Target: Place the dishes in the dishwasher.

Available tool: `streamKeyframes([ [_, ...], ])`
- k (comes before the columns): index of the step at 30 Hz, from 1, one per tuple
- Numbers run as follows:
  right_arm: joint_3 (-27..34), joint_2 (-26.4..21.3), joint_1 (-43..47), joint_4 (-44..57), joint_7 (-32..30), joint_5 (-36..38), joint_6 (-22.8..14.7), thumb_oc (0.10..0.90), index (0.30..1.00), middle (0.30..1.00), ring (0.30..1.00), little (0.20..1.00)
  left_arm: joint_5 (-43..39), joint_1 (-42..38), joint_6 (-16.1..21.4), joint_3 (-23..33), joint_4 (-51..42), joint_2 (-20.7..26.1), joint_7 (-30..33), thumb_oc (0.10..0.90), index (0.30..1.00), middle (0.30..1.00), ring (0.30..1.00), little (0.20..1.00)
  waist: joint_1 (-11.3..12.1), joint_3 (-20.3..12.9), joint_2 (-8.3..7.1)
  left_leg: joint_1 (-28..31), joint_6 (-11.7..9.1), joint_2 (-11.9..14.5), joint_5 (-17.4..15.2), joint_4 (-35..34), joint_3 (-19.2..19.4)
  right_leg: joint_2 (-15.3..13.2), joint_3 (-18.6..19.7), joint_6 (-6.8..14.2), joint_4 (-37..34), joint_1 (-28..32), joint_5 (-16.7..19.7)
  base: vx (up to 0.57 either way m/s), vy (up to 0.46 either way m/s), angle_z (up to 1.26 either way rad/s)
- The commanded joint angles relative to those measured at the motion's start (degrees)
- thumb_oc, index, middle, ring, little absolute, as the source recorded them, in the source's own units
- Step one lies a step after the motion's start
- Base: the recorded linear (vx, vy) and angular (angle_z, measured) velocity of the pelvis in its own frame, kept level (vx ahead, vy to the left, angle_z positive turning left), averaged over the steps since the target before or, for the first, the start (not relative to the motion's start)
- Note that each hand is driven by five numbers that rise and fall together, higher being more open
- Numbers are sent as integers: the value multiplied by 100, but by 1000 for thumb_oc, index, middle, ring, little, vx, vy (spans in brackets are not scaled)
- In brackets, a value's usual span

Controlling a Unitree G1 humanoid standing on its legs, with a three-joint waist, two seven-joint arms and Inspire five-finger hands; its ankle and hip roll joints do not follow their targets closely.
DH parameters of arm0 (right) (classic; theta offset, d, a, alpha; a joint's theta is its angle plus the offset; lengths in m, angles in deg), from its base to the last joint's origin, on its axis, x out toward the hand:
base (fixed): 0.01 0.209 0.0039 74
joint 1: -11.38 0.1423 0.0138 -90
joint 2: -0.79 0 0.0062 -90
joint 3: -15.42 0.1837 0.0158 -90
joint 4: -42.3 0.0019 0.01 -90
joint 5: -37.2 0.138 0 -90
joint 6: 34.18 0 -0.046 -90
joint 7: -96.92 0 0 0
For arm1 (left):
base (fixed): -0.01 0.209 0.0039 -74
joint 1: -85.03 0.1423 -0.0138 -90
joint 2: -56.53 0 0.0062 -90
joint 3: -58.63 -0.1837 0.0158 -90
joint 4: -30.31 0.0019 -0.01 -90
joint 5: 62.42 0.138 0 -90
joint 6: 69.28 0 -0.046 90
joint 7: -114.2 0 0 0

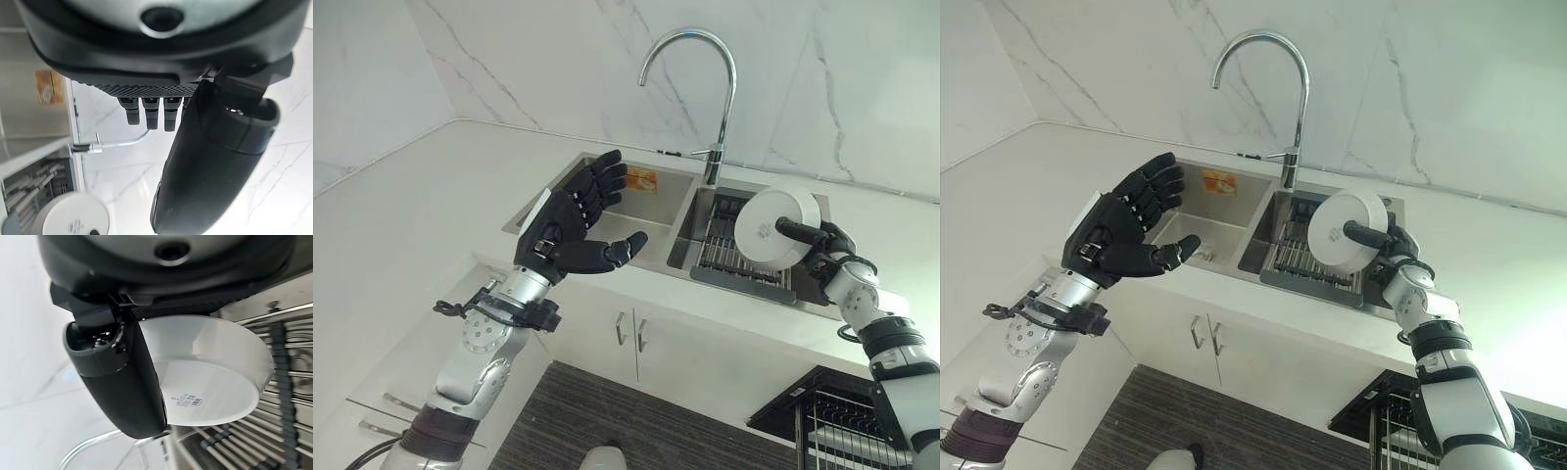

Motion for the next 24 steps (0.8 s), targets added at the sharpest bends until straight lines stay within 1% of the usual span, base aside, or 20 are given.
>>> streamKeyframes([
  [1, 543, -278, 422, 1192, 152, -23, -1274, 400, 300, 300, 300, 300, -171, -185, 412, 404, -482, 88, -176, 800, 900, 900, 900, 900, -39, -408, -87, 89, -30, -56, -1313, 575, -67, 164, 157, 292, -551, 465, -549, -32, -72, -16],
  [2, 642, -265, 246, 1603, 50, -325, -1360, 400, 300, 300, 300, 300, -171, -104, 398, 465, -493, 49, -261, 800, 900, 900, 900, 900, -86, -409, -74, 94, -27, -43, -1318, 575, -50, 177, 186, 289, -551, 454, -557, -61, -96, -17],
  [3, 823, -187, -160, 2371, -82, -551, -1474, 400, 300, 300, 300, 300, -378, 52, 289, 568, -563, -16, -529, 800, 900, 900, 900, 900, -174, -401, -48, 94, -26, -7, -1324, 575, -18, 194, 229, 283, -551, 429, -567, -67, -93, -16],
  [5, 1061, -14, -616, 2994, -96, -581, -1540, 400, 300, 300, 300, 300, -662, 227, 81, 683, -686, -108, -969, 800, 900, 900, 900, 900, -246, -397, -20, 96, -24, 30, -1331, 575, 13, 204, 257, 280, -551, 411, -571, -67, -81, -17],
  [7, 1301, 214, -1170, 3719, -68, -606, -1659, 400, 300, 300, 300, 300, -902, 463, -301, 779, -876, -181, -1604, 800, 900, 900, 900, 900, -351, -391, 22, 99, -30, 85, -1332, 575, 74, 219, 284, 274, -551, 384, -568, -70, -83, -10],
  [8, 1393, 294, -1403, 3935, -16, -591, -1744, 400, 300, 300, 300, 300, -1035, 561, -569, 794, -955, -199, -1939, 800, 900, 900, 900, 900, -383, -404, 32, 102, -33, 105, -1330, 575, 97, 227, 295, 272, -551, 377, -565, -75, -85, -7],
  [9, 1511, 436, -1673, 4231, 38, -627, -1814, 400, 300, 300, 300, 300, -1061, 659, -745, 785, -1036, -253, -2211, 800, 900, 900, 900, 900, -457, -395, 61, 106, -45, 142, -1324, 575, 147, 235, 305, 272, -551, 359, -558, -84, -95, -12],
  [10, 1612, 517, -1911, 4447, -66, -791, -1899, 400, 300, 300, 300, 300, -1151, 736, -964, 769, -1089, -261, -2454, 800, 900, 900, 900, 900, -508, -409, 76, 114, -56, 172, -1323, 575, 189, 248, 317, 273, -551, 347, -551, -95, -106, -13],
  [11, 1662, 544, -2048, 4606, -192, -1120, -2107, 400, 300, 300, 300, 300, -1283, 764, -1196, 749, -1144, -275, -2703, 800, 900, 900, 900, 900, -572, -409, 95, 123, -66, 205, -1318, 575, 243, 260, 331, 273, -551, 332, -545, -102, -117, -12],
  [12, 1708, 552, -2129, 4801, -186, -1260, -2265, 400, 300, 300, 300, 300, -1418, 797, -1410, 749, -1219, -275, -2873, 800, 900, 900, 900, 900, -647, -410, 125, 129, -91, 259, -1299, 575, 315, 276, 351, 267, -551, 310, -533, -99, -112, -8],
  [15, 1751, 665, -2284, 5079, -99, -1095, -2482, 400, 300, 300, 300, 300, -1558, 851, -1655, 723, -1252, -375, -3048, 800, 900, 900, 900, 900, -758, -397, 188, 115, -174, 412, -1203, 575, 458, 327, 389, 245, -551, 259, -507, -90, -72, -19],
  [17, 1828, 679, -2411, 5233, -125, -1086, -2512, 400, 300, 300, 300, 300, -1649, 925, -1747, 724, -1254, -476, -3216, 800, 900, 900, 900, 900, -816, -385, 220, 88, -200, 468, -1172, 575, 500, 380, 443, 229, -551, 230, -513, -123, 4, -10],
  [18, 1861, 671, -2448, 5268, -135, -1017, -2507, 400, 300, 300, 300, 300, -1678, 975, -1759, 737, -1270, -524, -3239, 800, 900, 900, 900, 900, -825, -373, 234, 94, -197, 460, -1193, 575, 496, 410, 475, 222, -551, 217, -523, -165, 85, -2],
  [20, 1960, 692, -2495, 5310, -129, -1057, -2524, 400, 300, 300, 300, 300, -1575, 1152, -1737, 800, -1337, -656, -3312, 800, 900, 900, 900, 900, -803, -333, 261, 268, -171, 324, -1308, 575, 425, 474, 592, 243, -551, 160, -515, -154, 147, -9],
  [21, 2052, 664, -2529, 5349, -43, -947, -2479, 400, 300, 300, 300, 300, -1514, 1241, -1677, 877, -1348, -696, -3276, 800, 900, 900, 900, 900, -757, -279, 265, 383, -172, 232, -1258, 575, 400, 477, 645, 257, -551, 164, -494, -144, 234, -19],
  [22, 2171, 660, -2592, 5412, -10, -928, -2464, 400, 300, 300, 300, 300, -1455, 1316, -1651, 998, -1370, -743, -3317, 800, 900, 900, 900, 900, -673, -206, 233, 465, -134, 10, -1210, 575, 321, 443, 744, 284, -551, 168, -480, -147, 215, -26],
  [23, 2215, 665, -2608, 5437, -1, -939, -2468, 400, 300, 300, 300, 300, -1424, 1332, -1644, 1042, -1374, -767, -3338, 800, 900, 900, 900, 900, -644, -179, 206, 437, -103, -76, -1177, 575, 271, 422, 789, 286, -551, 135, -432, -167, 255, -40],
  [24, 2319, 699, -2642, 5509, -13, -949, -2502, 400, 300, 300, 300, 300, -1354, 1377, -1623, 1146, -1386, -802, -3447, 800, 900, 900, 900, 900, -610, -120, 177, 364, -8, -201, -1246, 575, 182, 398, 888, 328, -551, 83, -371, -236, 306, -49],
])
